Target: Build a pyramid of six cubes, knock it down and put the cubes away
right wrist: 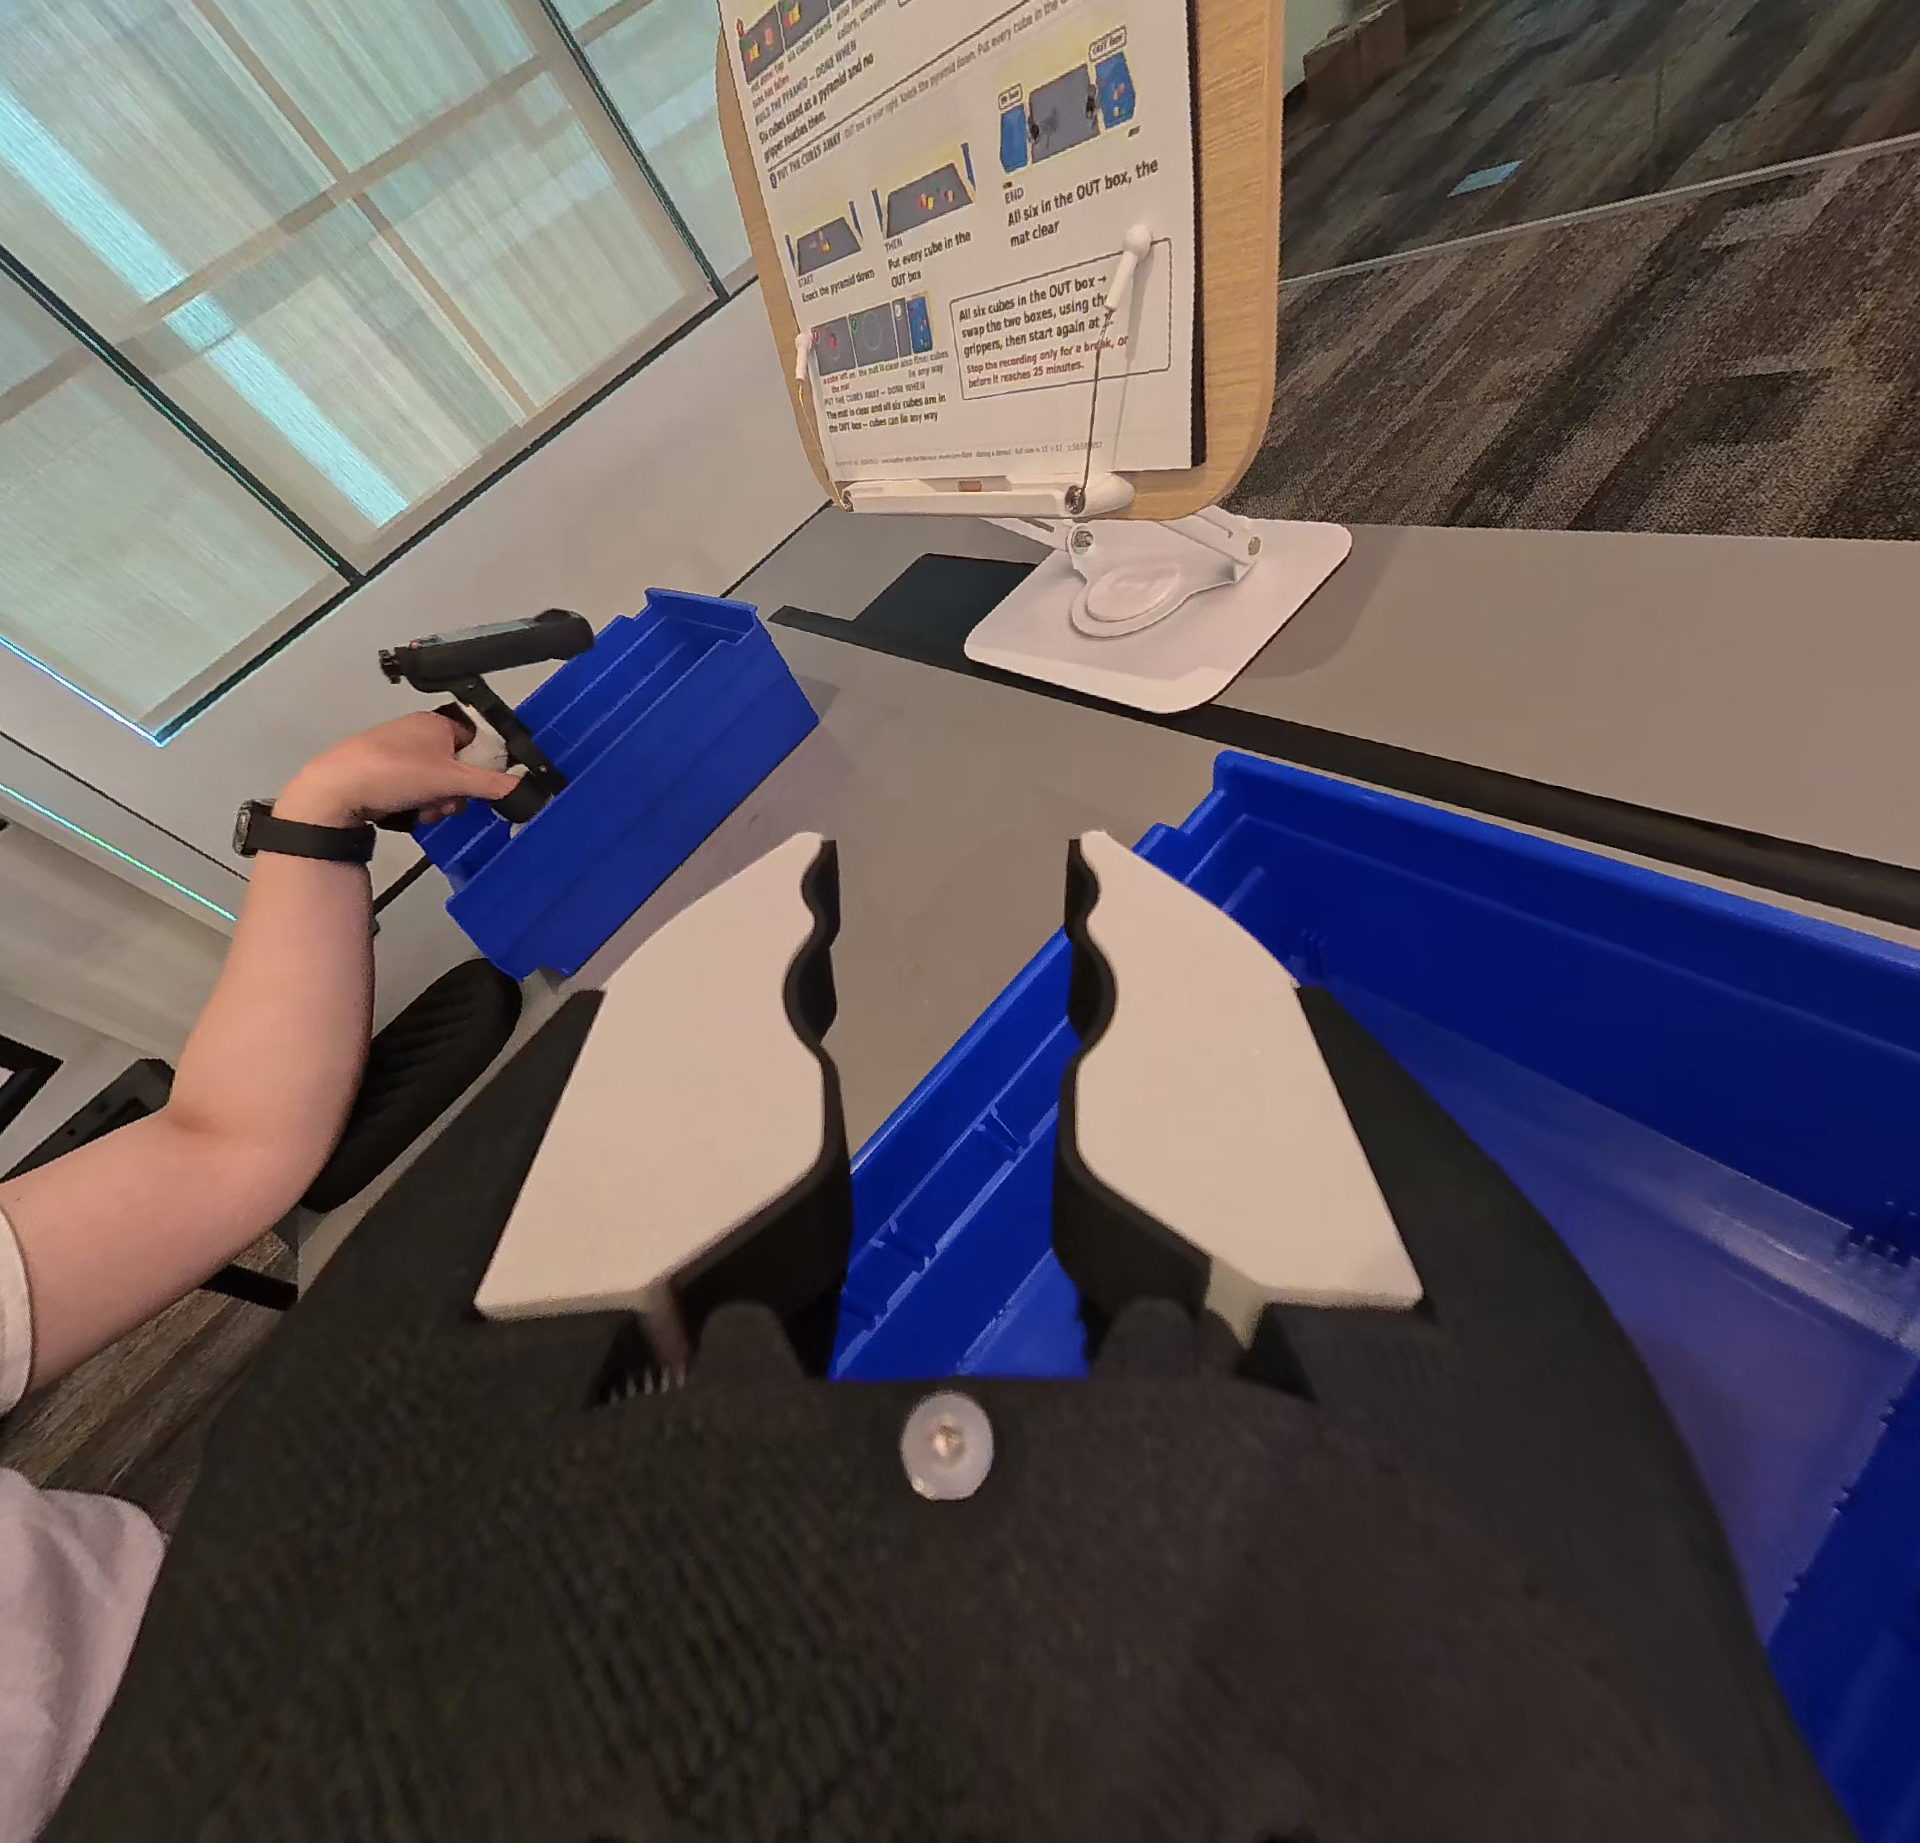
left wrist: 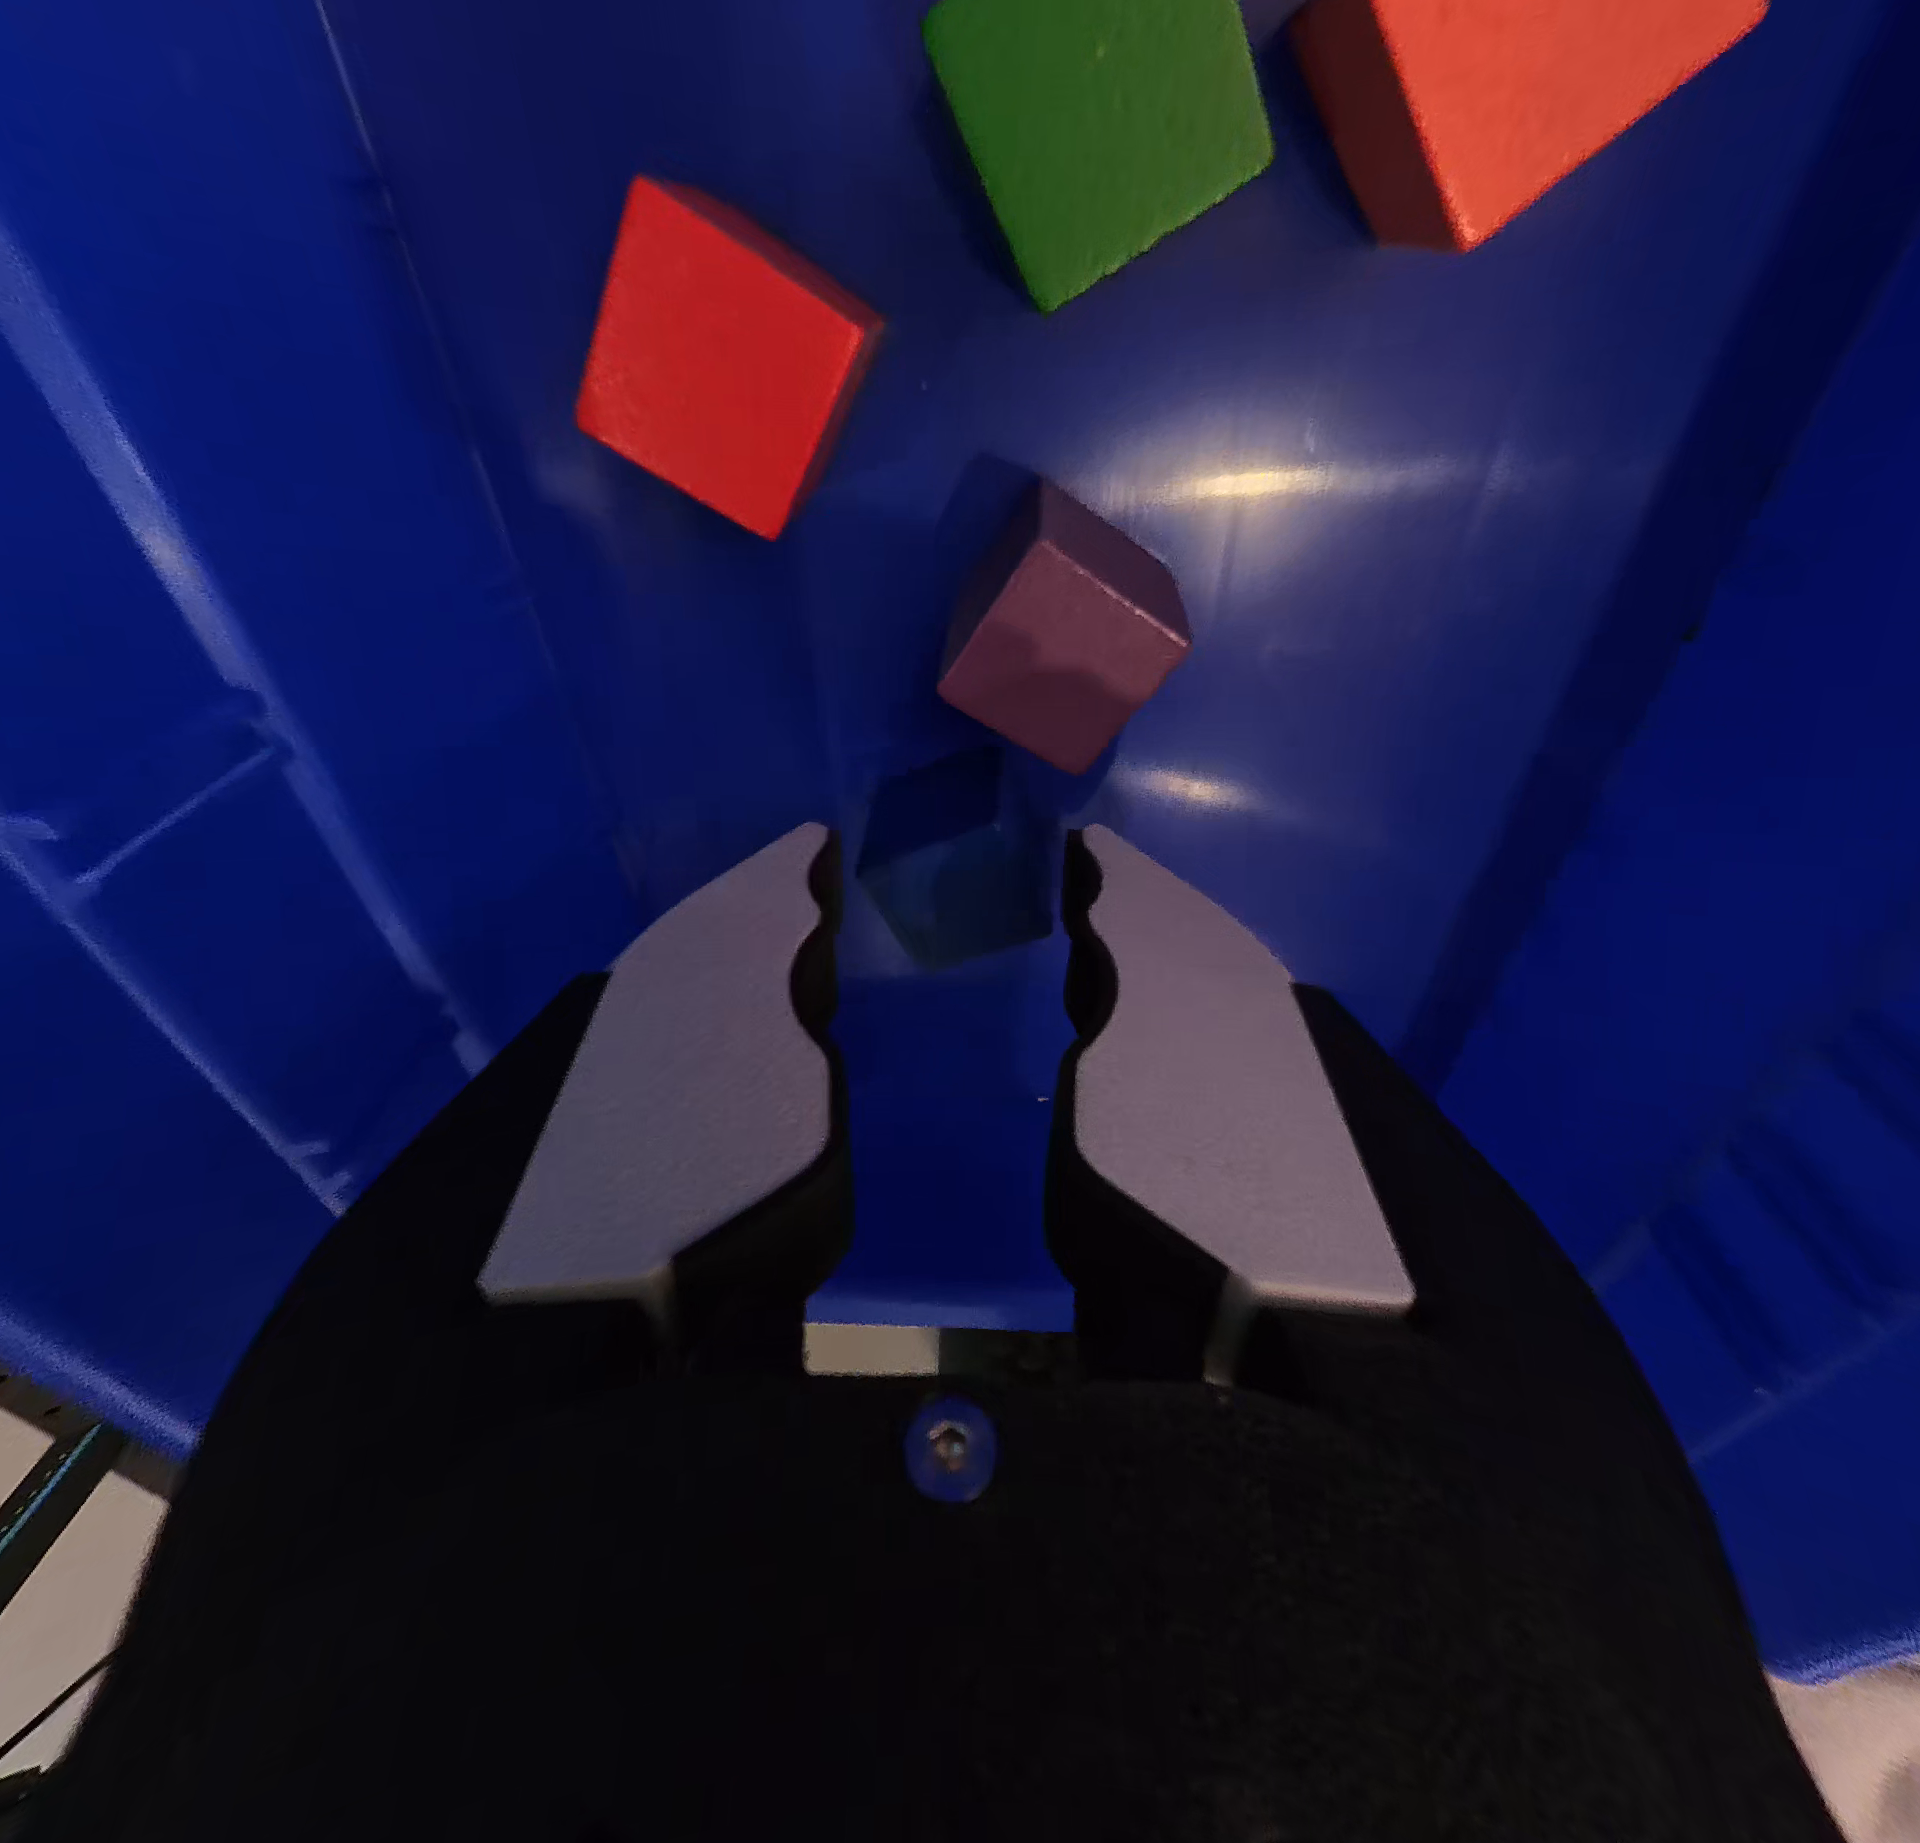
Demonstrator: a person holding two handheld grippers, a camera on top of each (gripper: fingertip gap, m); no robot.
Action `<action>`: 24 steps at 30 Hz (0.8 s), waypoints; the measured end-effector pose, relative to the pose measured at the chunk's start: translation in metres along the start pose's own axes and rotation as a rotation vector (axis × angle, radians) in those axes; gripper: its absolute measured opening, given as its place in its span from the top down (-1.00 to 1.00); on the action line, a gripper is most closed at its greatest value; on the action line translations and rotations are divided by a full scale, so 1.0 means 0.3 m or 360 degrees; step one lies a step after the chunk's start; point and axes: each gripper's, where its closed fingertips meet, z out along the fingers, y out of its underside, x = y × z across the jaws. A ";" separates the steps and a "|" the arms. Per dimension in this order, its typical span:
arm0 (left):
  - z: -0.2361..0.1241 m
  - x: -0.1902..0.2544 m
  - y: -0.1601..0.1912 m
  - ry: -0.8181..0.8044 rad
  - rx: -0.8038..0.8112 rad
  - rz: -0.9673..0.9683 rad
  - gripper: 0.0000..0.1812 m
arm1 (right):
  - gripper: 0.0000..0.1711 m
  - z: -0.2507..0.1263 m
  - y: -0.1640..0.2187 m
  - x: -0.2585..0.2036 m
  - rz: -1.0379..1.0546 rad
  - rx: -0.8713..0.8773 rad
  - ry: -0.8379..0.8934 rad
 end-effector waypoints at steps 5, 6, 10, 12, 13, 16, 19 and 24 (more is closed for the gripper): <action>0.003 -0.003 -0.005 -0.0044 -0.0005 0.0042 0.63 | 0.50 0.007 0.012 0.000 -0.0002 -0.0034 -0.0003; 0.003 -0.003 -0.003 -0.0047 -0.0010 0.0060 0.63 | 0.50 0.008 0.013 0.001 -0.0002 -0.0037 -0.0001; -0.014 -0.011 0.016 -0.0057 -0.0023 0.0140 0.65 | 0.50 0.008 0.015 0.003 -0.0002 -0.0041 0.0000; -0.050 -0.022 0.026 -0.0054 0.0020 0.0136 0.65 | 0.50 0.007 0.016 0.004 -0.0002 -0.0042 0.0002; -0.079 -0.028 0.031 -0.0054 0.0063 0.0127 0.65 | 0.50 0.006 0.016 0.005 -0.0001 -0.0041 0.0004; -0.219 -0.048 0.049 -0.0076 0.0308 0.0086 0.66 | 0.50 0.003 0.015 0.008 0.0002 -0.0036 0.0007; -0.425 0.001 0.049 -0.0061 0.0748 0.0149 0.66 | 0.50 0.001 0.012 0.011 0.0001 -0.0028 0.0015; -0.716 0.486 0.068 0.0344 0.1470 0.1023 0.67 | 0.51 0.004 0.007 0.002 -0.0012 -0.0020 0.0010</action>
